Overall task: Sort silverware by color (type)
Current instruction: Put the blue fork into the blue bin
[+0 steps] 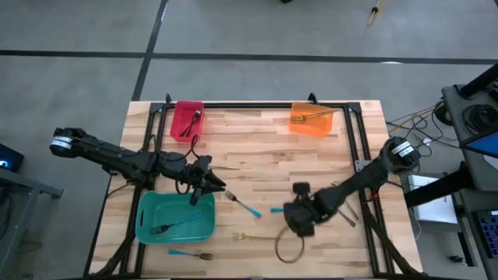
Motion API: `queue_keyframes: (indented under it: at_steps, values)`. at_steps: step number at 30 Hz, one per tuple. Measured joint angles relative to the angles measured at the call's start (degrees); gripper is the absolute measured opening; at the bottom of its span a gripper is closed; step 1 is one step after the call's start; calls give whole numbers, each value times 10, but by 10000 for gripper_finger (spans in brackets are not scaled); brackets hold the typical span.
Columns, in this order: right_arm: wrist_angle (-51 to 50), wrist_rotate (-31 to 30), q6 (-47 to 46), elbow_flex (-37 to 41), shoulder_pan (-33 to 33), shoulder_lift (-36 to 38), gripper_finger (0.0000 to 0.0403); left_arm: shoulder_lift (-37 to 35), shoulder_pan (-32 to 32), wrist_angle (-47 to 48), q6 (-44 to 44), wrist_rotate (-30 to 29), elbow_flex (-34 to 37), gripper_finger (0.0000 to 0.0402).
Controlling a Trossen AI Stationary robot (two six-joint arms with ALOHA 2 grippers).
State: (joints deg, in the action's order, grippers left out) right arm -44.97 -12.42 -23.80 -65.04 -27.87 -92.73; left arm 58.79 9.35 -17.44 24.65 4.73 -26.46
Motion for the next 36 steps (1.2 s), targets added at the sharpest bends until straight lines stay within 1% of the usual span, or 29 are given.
queue_keyframes:
  at_steps: [2,4,5,7,10,14,17,19,22,25,30,32,36]
  values:
    - [-7,-47,48,-19,25,6,12,0,-3,-4,-2,-13,0,64]
    - [7,-97,102,-35,49,11,12,-1,-8,-3,-11,-35,-2,64]
    - [13,-111,131,-40,63,12,12,0,-12,-3,-20,-47,-5,64]
    - [45,-124,191,-45,93,12,12,0,-21,-1,-44,-58,-11,64]
    - [121,-135,282,-43,144,12,12,-1,-40,7,-71,-58,-23,66]
    - [234,-135,366,-22,198,11,12,-3,-61,52,-92,-58,-42,84]
    - [302,-133,393,-4,226,10,12,-3,-73,101,-95,-58,-55,111]
    - [334,-133,399,4,239,11,12,-3,-80,117,-95,-62,-58,130]
    - [377,-135,404,17,252,9,12,-3,-89,119,-103,-93,-58,156]
    - [426,-154,410,26,262,5,12,0,-99,93,-115,-118,-58,173]
    - [498,-197,465,28,280,1,12,-3,-124,53,-152,-118,-58,180]
    - [527,-197,485,23,291,2,12,-4,-138,37,-165,-119,-58,178]
    - [536,-190,509,6,315,3,12,-2,-165,4,-179,-119,-58,173]
